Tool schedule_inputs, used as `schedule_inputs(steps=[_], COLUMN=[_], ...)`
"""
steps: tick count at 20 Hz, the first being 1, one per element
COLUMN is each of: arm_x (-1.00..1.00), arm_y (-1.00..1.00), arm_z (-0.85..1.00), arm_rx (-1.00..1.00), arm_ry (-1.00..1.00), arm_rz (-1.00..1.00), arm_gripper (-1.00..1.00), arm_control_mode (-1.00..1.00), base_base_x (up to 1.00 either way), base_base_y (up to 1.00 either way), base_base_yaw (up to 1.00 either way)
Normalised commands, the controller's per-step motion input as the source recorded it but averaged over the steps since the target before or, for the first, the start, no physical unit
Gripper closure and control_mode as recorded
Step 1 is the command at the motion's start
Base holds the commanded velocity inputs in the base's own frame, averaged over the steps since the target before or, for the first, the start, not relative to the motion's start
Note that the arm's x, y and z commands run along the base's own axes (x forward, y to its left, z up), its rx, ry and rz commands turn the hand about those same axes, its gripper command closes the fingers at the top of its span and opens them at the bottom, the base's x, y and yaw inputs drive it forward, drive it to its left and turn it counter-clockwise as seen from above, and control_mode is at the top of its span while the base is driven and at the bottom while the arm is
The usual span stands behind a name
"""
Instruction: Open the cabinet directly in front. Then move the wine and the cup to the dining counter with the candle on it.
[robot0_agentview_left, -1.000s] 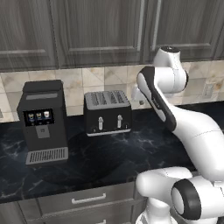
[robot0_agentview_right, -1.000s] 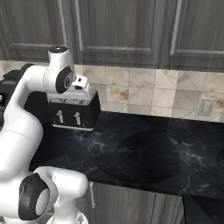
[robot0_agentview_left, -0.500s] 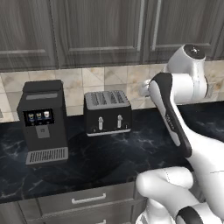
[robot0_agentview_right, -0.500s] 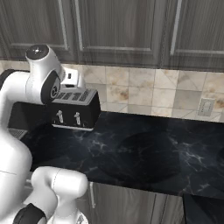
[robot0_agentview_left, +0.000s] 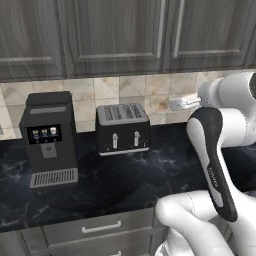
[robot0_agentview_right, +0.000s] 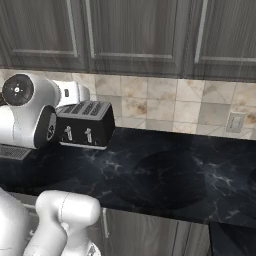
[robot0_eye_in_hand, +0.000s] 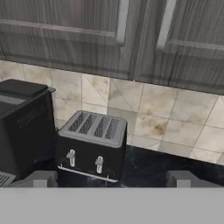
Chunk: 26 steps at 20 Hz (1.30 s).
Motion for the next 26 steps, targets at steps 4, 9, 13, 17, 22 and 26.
schedule_inputs(steps=[4,9,13,17,22,26], arm_x=[-0.31,-0.18,0.01,0.00,0.00,0.01], arm_y=[0.04,0.04,0.07,0.00,0.05,0.00], arm_z=[0.44,0.48,0.38,0.12,0.21,0.43], arm_rx=[0.00,0.07,0.10,0.02,0.00,0.00], arm_ry=[-0.37,-0.32,-0.23,-0.06,-0.08,-0.04], arm_rz=[0.04,0.00,0.00,0.00,0.00,0.00], arm_gripper=[-1.00,-1.00,-1.00,-1.00,-1.00,-1.00], arm_control_mode=[-1.00,-1.00,-1.00,-1.00,-1.00,-1.00], base_base_x=[0.00,0.00,0.00,0.00,0.00,0.00], base_base_y=[0.00,0.00,0.00,0.00,0.00,0.00], base_base_yaw=[0.00,0.00,0.00,0.00,0.00,0.00])
